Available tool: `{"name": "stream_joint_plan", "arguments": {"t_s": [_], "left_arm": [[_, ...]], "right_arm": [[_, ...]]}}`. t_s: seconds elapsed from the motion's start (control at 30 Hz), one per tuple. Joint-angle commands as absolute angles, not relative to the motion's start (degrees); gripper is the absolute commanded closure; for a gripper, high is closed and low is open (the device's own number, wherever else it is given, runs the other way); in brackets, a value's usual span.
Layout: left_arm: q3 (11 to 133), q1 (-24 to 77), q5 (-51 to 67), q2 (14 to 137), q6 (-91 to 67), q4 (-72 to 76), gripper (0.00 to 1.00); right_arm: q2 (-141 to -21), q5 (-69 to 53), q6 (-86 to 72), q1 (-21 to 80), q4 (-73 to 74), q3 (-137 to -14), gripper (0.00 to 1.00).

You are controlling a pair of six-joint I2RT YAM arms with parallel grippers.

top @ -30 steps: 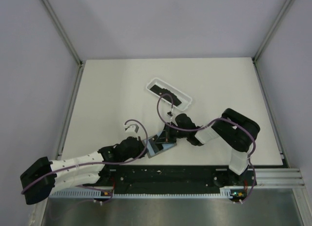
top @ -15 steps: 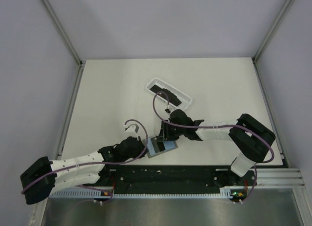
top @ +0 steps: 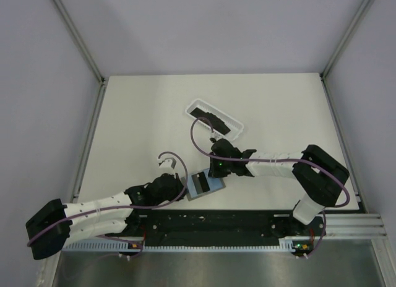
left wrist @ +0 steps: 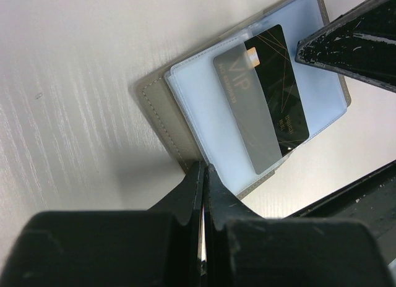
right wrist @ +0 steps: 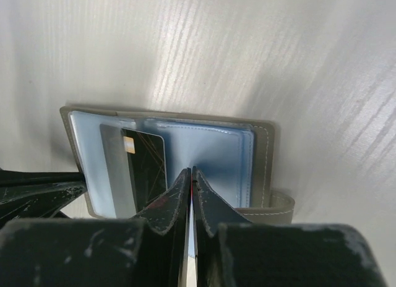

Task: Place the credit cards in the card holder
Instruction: Insert the credit card into the card holder.

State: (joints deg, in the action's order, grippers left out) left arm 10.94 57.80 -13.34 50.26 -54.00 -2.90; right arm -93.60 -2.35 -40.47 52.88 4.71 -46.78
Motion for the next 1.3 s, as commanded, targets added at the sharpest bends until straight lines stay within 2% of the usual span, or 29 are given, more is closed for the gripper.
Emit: {"name": "stream_joint_plan", "arguments": {"t_s": [0.0,0.73,1.03,1.23,1.27], "left_arm": [[10.02,58.01,-13.97,50.71,-53.44,-6.94,1.0],[9.84,58.01,-13.8,50.27,-53.44,-6.86,1.0],[9.84,58.01,-13.8,50.54,-53.44,-6.77,1.0],[10.02,58.01,-13.71,50.54,-53.26,-6.77,1.0],[10.19,58.01,-13.8,50.28,-53.09,-6.94,1.0]], "right_arm": [[-94.22,3.95,-38.59,53.79,10.63,-48.69,0.99],[-100.89,0.18,-38.85,62.31,11.51,-55.98,1.0],[-100.73,-3.96,-38.85,62.67,8.35,-55.46,1.0],[-94.41,4.9,-36.66,62.67,12.64,-55.19,1.0],[-92.74,6.49,-36.04,62.58,13.61,-55.28,0.97]]}}
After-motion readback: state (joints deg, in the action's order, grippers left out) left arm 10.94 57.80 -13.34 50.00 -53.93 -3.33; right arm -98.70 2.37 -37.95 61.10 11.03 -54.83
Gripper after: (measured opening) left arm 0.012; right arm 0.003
